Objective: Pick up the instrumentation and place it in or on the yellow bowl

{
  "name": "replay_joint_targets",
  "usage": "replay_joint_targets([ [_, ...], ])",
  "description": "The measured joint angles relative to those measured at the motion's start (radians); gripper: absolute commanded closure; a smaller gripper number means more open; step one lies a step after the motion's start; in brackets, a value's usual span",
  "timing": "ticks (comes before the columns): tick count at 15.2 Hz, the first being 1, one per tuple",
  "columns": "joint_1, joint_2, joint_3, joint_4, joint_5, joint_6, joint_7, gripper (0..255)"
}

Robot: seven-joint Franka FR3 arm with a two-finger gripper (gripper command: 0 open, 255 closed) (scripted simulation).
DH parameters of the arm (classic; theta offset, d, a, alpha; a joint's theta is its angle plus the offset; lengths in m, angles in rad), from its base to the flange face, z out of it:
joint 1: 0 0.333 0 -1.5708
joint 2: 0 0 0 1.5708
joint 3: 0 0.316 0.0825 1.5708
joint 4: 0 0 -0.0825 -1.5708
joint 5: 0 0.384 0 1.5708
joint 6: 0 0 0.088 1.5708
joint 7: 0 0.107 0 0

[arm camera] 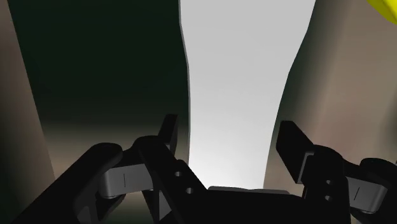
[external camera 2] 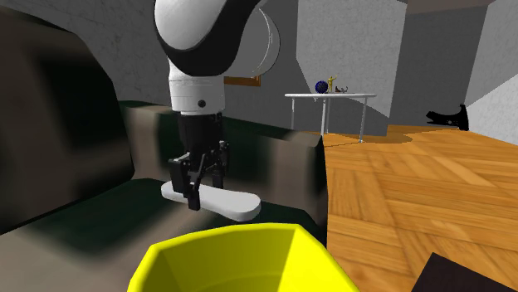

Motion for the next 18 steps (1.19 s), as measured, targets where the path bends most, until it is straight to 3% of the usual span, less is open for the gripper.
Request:
replay_joint_targets([
  [15, -0.004, -0.071, 0.003, 0.114, 0.024, -0.182, -0.02, 255],
  [18, 0.008, -0.135, 0.016, 0.034, 0.039, -0.166, 0.0, 255],
])
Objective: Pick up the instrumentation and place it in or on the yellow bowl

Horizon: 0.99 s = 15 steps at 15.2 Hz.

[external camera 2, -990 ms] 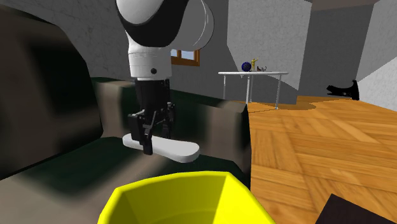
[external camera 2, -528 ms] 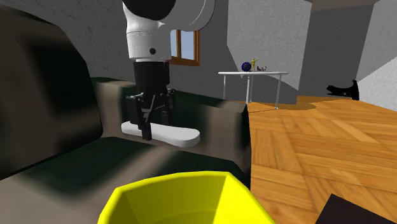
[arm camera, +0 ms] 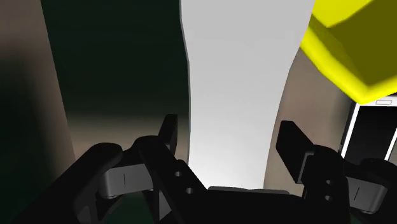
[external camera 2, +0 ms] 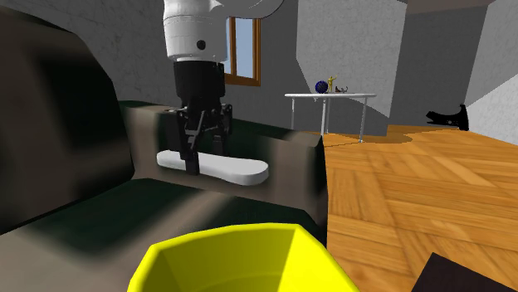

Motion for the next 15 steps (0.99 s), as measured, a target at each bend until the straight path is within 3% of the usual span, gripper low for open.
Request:
replay_joint_targets([
  [9, 0.069, -0.269, 0.061, -0.275, 0.086, 0.014, 0.085, 255],
  [15, 0.133, -0.395, 0.12, -0.384, 0.148, 0.004, 0.168, 255],
])
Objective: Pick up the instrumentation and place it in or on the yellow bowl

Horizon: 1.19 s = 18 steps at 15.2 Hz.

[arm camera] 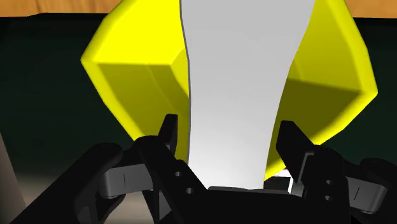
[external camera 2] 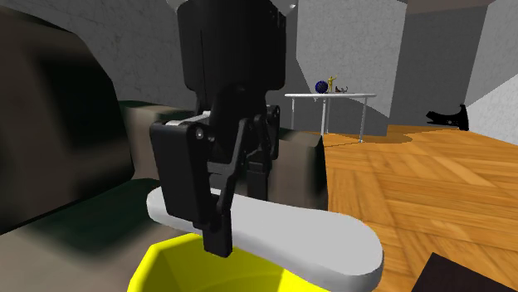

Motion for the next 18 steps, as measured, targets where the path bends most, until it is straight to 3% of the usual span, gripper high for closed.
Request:
replay_joint_targets([
  [13, 0.006, 0.057, 0.031, -0.132, 0.0, 0.188, 0.025, 255],
  [18, 0.005, 0.067, 0.033, -0.141, -0.002, 0.206, 0.025, 255],
])
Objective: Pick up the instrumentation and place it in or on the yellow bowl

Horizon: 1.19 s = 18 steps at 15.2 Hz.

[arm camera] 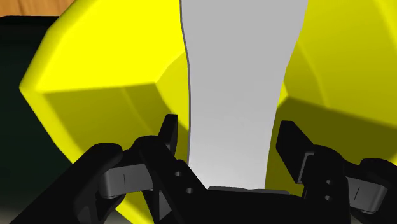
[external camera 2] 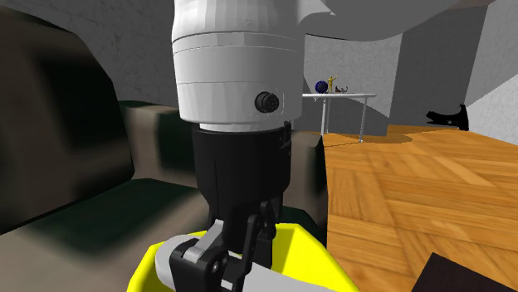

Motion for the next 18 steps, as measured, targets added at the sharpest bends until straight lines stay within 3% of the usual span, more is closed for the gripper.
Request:
replay_joint_targets([
  [1, 0.0, 0.0, 0.0, 0.0, 0.0, 0.0, 0.0, 255],
  [2, 0.0, 0.0, 0.0, 0.0, 0.0, 0.001, 0.0, 0],
  [8, 0.0, 0.001, 0.0, -0.001, 0.0, 0.001, 0.0, 0],
  [12, 0.003, -0.048, -0.013, 0.068, 0.007, -0.114, -0.007, 0],
  [18, 0.004, -0.063, -0.018, 0.078, 0.01, -0.14, -0.012, 0],
])
